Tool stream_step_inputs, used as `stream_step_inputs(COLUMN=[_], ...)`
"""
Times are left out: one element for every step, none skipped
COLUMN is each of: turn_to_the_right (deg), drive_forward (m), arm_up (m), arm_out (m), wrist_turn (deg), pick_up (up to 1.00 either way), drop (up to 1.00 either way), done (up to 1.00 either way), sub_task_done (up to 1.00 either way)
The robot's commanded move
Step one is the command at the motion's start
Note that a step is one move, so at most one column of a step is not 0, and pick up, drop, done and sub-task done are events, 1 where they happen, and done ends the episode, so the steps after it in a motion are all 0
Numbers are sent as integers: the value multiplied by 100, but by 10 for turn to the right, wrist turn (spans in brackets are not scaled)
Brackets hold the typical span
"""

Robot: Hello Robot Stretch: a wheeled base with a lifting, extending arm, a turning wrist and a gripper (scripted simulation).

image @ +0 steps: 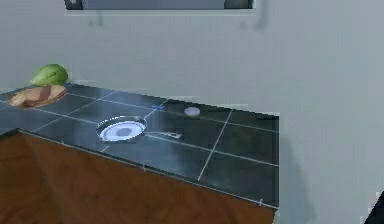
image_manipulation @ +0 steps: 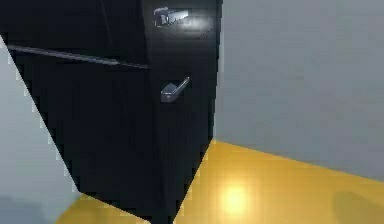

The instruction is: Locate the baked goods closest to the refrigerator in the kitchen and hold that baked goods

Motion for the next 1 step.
stream_step_inputs(turn_to_the_right=[-450], drive_forward=[0], arm_up=[0], arm_out=[0], wrist_turn=[0], pick_up=[0], drop=[0], done=[0], sub_task_done=[0])
